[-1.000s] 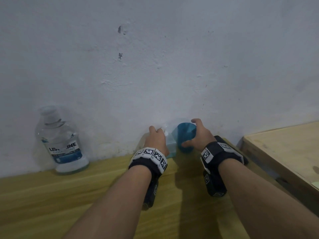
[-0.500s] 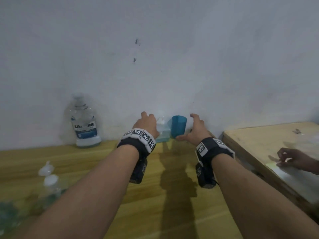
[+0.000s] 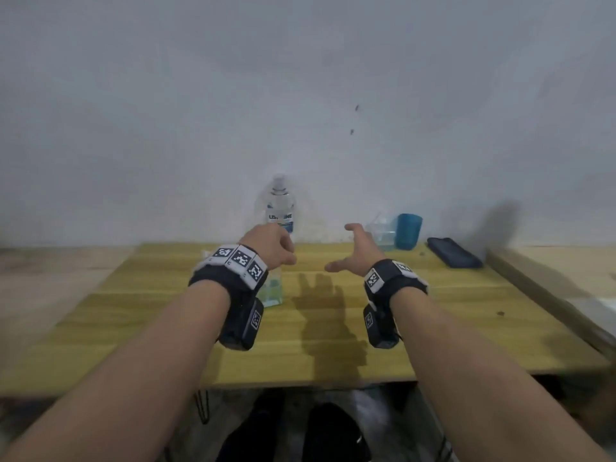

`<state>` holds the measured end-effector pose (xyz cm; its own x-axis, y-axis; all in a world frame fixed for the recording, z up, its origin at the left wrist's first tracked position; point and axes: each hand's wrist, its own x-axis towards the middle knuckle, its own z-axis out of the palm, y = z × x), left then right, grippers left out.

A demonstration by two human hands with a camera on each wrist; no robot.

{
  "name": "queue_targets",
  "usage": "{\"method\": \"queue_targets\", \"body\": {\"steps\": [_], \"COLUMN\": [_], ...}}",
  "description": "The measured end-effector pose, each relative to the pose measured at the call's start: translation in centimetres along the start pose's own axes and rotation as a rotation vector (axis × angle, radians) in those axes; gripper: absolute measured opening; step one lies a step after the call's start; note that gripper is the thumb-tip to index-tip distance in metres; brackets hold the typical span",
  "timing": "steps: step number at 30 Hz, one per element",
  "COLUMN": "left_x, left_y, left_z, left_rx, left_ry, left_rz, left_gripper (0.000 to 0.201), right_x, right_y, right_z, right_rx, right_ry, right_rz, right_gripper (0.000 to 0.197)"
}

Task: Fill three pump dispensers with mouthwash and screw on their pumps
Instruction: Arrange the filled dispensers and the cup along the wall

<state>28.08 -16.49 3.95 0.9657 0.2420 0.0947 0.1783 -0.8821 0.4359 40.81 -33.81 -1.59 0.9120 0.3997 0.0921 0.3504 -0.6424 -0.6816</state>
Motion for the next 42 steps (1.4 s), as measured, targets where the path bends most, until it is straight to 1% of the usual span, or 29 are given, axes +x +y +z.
{"method": "queue_targets", "body": {"steps": [2,4,7,10,13,15,16,18,19,20,21,23,24,26,29,31,35,36,39,42], "left_x": [-2.2,-3.6,-4.8,-5.8,-6.0,-5.5,-5.0,-4.1,-3.7,-3.4,-3.2,-2.7,-2.5,-1.9,0.0,1.8,6.6,7.9,12.2,16.4], "left_y": [-2.2,-4.6,-7.9,-9.9,-11.1,-12.3,-13.0,-14.1,-14.4,-14.5,-14.7,-15.0,-15.2,-15.5,-15.1,-13.7,-9.2,-7.8,-4.3,-1.9], "left_z": [-1.1,-2.1,-3.2,-3.5,-3.4,-2.8,-2.3,-1.2,-0.6,-0.1,0.3,1.0,1.3,1.4,1.4,1.2,1.1,1.1,1.8,3.1], "left_rx": [-0.001,0.014,0.045,0.185,0.302,0.27,0.205,0.06,0.002,-0.038,-0.056,-0.064,-0.082,-0.145,-0.144,-0.138,-0.097,-0.086,-0.08,-0.043], "left_ry": [-0.043,-0.07,-0.072,-0.072,-0.044,-0.016,-0.006,-0.015,-0.025,-0.031,-0.032,-0.005,0.014,0.024,0.015,0.02,0.026,0.023,0.015,-0.012], "left_rz": [-0.047,-0.133,-0.296,-0.421,-0.505,-0.541,-0.529,-0.44,-0.398,-0.365,-0.344,-0.314,-0.297,-0.277,-0.257,-0.227,-0.108,-0.081,-0.025,0.018], "left_gripper": [0.01,0.01,0.021,0.029,0.047,0.063,0.074,0.095,0.1,0.1,0.096,0.082,0.076,0.071,0.069,0.066,0.042,0.041,0.049,0.043], "right_x": [-0.3,-0.4,-0.2,0.1,0.5,0.7,1.0,1.4,1.6,1.9,2.1,2.5,2.7,3.0,4.2,5.6,8.5,9.2,11.7,14.6], "right_y": [-1.8,-3.1,-4.4,-5.4,-5.9,-6.2,-6.3,-6.5,-6.5,-6.4,-6.3,-6.0,-5.8,-5.7,-4.9,-4.0,-1.7,-0.9,1.4,2.9], "right_z": [1.6,3.0,4.8,6.4,7.7,8.4,8.8,9.4,9.7,10.0,10.1,10.1,10.0,9.5,7.6,5.2,-1.0,-2.5,-5.9,-7.7], "right_rx": [-0.015,-0.026,-0.041,-0.033,-0.049,-0.044,-0.041,-0.033,-0.029,-0.032,-0.04,-0.055,-0.058,-0.078,-0.106,-0.14,-0.213,-0.241,-0.326,-0.374], "right_ry": [-0.063,-0.136,-0.208,-0.248,-0.298,-0.335,-0.352,-0.38,-0.388,-0.388,-0.388,-0.389,-0.389,-0.387,-0.367,-0.317,-0.156,-0.122,-0.024,0.013], "right_rz": [-0.035,-0.061,-0.074,-0.067,-0.075,-0.1,-0.109,-0.124,-0.135,-0.154,-0.177,-0.217,-0.23,-0.253,-0.25,-0.224,-0.147,-0.11,-0.005,0.039], "right_gripper": [0.108,0.108,0.107,0.106,0.105,0.101,0.099,0.094,0.088,0.08,0.07,0.049,0.042,0.039,0.036,0.025,0.028,0.029,0.034,0.041]}}
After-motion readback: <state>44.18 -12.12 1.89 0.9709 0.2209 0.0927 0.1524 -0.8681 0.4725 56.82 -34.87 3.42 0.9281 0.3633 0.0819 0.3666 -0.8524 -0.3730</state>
